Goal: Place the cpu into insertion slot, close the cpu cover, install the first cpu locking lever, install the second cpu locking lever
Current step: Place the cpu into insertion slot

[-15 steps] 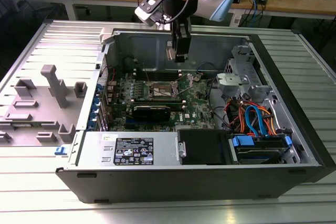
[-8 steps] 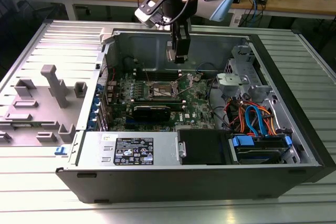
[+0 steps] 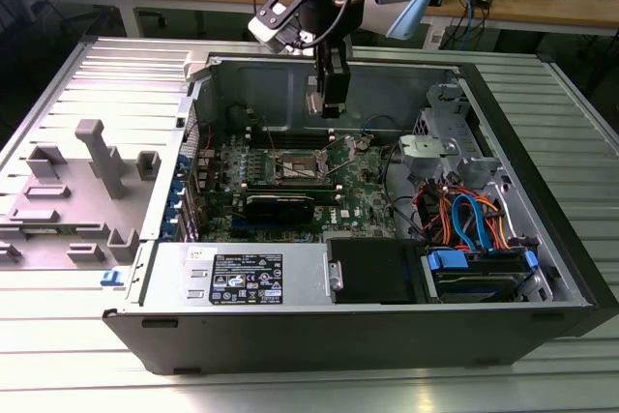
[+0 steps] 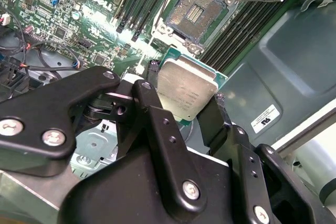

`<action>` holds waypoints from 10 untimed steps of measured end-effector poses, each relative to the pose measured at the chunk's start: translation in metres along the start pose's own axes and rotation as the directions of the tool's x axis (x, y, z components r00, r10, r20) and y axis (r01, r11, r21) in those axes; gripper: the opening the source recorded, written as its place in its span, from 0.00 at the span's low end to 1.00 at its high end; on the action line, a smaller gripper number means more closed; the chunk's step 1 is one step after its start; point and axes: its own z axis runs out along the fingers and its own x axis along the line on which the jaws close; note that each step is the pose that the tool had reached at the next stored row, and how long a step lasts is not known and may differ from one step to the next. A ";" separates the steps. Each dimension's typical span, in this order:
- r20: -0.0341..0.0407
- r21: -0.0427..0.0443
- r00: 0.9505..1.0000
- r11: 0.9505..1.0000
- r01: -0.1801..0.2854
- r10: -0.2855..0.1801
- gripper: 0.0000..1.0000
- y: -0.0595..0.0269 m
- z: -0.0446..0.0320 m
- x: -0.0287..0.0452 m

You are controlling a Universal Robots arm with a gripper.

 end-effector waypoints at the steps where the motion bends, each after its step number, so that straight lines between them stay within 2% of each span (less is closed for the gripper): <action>1: 0.000 0.000 1.000 1.000 0.000 0.000 0.55 0.0000 0.0003 0.0000; 10: 0.000 0.000 1.000 1.000 0.000 0.000 0.55 -0.0012 0.0024 0.0000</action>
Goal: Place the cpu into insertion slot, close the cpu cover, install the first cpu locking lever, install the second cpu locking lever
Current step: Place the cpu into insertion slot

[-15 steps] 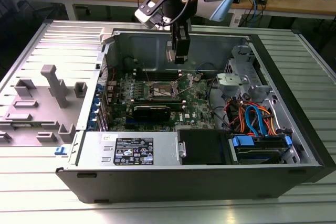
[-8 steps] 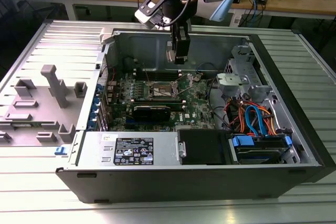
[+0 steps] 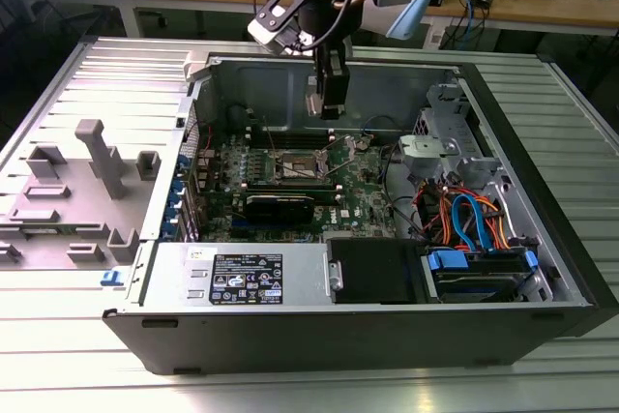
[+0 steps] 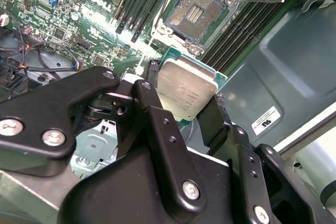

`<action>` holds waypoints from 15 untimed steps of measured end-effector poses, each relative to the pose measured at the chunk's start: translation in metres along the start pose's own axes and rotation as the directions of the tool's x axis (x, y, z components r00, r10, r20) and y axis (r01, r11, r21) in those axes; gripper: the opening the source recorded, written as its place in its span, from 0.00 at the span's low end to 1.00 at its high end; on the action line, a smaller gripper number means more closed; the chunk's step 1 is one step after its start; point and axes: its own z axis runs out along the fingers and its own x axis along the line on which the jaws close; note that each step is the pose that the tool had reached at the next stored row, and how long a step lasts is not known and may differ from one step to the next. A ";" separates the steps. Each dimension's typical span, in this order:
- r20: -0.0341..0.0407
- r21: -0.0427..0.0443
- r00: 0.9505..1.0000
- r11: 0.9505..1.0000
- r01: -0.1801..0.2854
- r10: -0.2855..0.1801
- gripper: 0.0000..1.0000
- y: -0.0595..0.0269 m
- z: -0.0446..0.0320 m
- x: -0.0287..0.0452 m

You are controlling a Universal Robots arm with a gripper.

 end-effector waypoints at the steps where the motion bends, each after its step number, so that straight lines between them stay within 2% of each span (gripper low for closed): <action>1: 0.000 0.000 1.000 1.000 0.000 0.000 0.55 -0.0001 0.0001 0.0000; 7: 0.001 0.001 1.000 1.000 -0.010 0.010 0.55 -0.0014 0.0020 0.0000; 15: 0.002 0.016 1.000 0.999 -0.029 0.029 0.55 -0.0101 0.0143 0.0003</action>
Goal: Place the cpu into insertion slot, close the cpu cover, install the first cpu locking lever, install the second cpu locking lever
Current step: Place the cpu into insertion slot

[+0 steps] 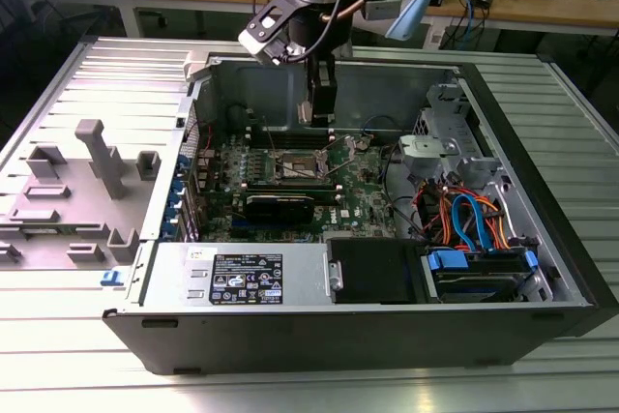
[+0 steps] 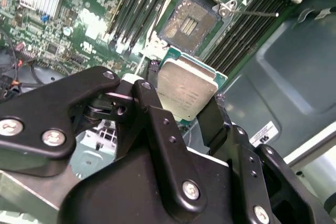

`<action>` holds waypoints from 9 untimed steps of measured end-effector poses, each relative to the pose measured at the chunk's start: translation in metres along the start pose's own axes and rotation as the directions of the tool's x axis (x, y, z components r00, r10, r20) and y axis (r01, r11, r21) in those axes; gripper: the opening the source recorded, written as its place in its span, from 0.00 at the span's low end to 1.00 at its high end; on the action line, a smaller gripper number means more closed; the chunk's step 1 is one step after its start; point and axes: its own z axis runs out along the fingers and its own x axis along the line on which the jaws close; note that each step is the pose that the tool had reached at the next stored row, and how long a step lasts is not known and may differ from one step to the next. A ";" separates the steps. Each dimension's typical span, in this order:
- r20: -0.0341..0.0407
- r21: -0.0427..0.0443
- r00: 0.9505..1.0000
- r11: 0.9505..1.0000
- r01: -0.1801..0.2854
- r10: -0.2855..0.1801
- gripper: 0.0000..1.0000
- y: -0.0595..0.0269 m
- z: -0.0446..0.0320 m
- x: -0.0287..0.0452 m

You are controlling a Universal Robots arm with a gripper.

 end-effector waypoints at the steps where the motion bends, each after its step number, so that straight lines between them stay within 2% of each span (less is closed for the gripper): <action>1: 0.001 0.001 1.000 1.000 -0.008 0.008 0.55 -0.0003 0.0021 0.0000; 3: 0.003 0.003 1.000 1.000 -0.024 0.024 0.55 -0.0014 0.0063 0.0003; 5: 0.004 0.005 1.000 1.000 -0.029 0.029 0.55 -0.0031 0.0136 0.0007; 9: 0.005 0.005 1.000 1.000 -0.031 0.031 0.55 -0.0075 0.0203 0.0010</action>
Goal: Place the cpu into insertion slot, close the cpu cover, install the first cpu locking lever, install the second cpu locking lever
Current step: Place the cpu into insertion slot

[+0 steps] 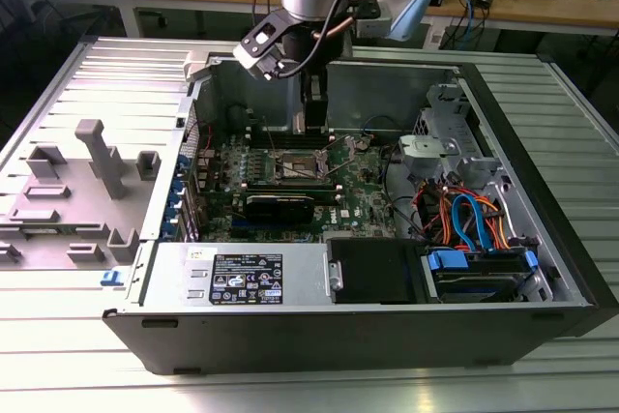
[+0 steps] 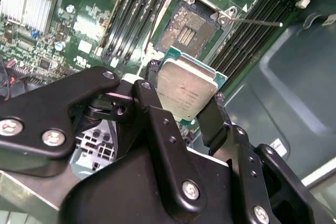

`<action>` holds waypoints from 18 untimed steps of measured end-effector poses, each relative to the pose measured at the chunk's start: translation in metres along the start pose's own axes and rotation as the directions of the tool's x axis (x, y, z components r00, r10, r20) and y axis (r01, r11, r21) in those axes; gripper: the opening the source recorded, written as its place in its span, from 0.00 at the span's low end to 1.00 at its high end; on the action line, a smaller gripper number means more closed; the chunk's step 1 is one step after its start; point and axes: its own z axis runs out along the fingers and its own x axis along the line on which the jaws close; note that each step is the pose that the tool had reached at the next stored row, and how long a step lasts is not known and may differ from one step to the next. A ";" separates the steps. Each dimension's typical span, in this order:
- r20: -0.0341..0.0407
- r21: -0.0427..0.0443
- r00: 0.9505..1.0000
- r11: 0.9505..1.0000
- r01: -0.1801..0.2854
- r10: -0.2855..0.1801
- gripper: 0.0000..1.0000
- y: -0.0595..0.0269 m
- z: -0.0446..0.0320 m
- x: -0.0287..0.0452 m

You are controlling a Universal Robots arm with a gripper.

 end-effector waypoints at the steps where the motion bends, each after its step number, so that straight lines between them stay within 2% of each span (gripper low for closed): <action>1: 0.000 0.000 1.000 1.000 0.000 0.000 0.55 -0.0012 0.0014 0.0000; 5: 0.000 0.000 1.000 1.000 -0.001 0.001 0.55 -0.0045 0.0045 0.0000; 18: 0.000 0.000 1.000 1.000 -0.001 0.001 0.55 -0.0047 0.0083 -0.0001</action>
